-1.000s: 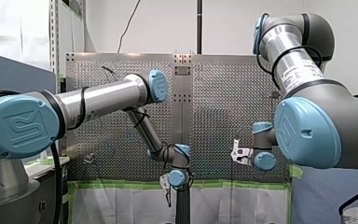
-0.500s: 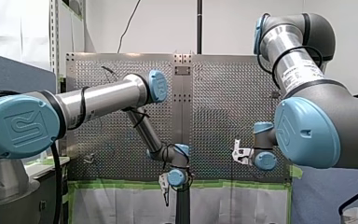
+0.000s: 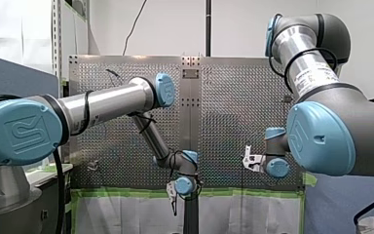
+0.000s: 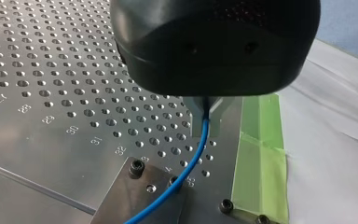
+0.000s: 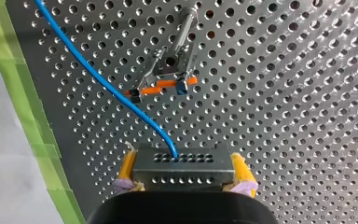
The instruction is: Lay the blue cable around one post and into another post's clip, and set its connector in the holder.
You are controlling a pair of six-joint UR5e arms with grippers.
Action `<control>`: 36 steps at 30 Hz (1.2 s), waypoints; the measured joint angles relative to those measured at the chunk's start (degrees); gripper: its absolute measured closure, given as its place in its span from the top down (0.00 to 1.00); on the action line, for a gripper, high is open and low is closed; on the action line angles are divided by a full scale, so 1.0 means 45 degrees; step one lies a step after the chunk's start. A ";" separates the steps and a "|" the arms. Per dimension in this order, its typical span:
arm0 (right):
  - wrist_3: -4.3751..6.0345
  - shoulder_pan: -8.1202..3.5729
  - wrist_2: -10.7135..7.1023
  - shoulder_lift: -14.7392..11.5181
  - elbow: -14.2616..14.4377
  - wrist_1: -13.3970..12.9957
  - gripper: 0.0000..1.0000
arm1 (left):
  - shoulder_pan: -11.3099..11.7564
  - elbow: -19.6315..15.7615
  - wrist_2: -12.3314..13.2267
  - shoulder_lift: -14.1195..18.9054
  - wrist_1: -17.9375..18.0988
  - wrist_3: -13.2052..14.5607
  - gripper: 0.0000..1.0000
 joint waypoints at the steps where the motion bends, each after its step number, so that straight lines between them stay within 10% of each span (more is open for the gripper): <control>1: 0.0004 -0.0009 0.0004 -0.0003 0.0000 0.0000 0.25 | -0.0009 0.0000 0.0002 0.0000 -0.0005 0.0014 0.00; 36: 0.0006 -0.0995 0.0145 -0.0028 -0.0228 0.0374 0.25 | -0.1565 -0.0021 -0.0550 0.1156 -0.0761 0.1726 0.00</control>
